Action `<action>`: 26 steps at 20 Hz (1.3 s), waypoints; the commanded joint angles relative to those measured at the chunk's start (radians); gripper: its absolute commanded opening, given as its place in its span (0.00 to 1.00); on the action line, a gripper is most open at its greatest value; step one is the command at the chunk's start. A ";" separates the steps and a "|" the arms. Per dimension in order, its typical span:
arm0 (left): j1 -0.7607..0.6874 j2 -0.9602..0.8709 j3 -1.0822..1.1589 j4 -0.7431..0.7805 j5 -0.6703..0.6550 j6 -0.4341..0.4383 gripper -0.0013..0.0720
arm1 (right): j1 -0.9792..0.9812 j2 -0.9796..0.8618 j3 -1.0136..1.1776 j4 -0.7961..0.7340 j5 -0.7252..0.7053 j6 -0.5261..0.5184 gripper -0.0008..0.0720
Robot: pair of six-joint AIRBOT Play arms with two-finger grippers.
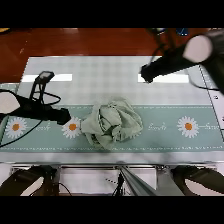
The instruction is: Fold the shirts.
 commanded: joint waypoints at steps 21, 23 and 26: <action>0.079 -0.389 -0.409 -0.859 0.338 0.489 0.61 | -0.688 0.065 -0.311 0.338 0.107 -0.129 0.70; 0.078 -0.414 -0.409 -0.859 0.341 0.488 0.31 | -0.688 0.065 -0.311 0.334 0.109 -0.129 0.70; 0.078 -0.415 -0.409 -0.859 0.313 0.489 0.05 | -0.688 0.065 -0.344 0.275 0.112 -0.130 0.70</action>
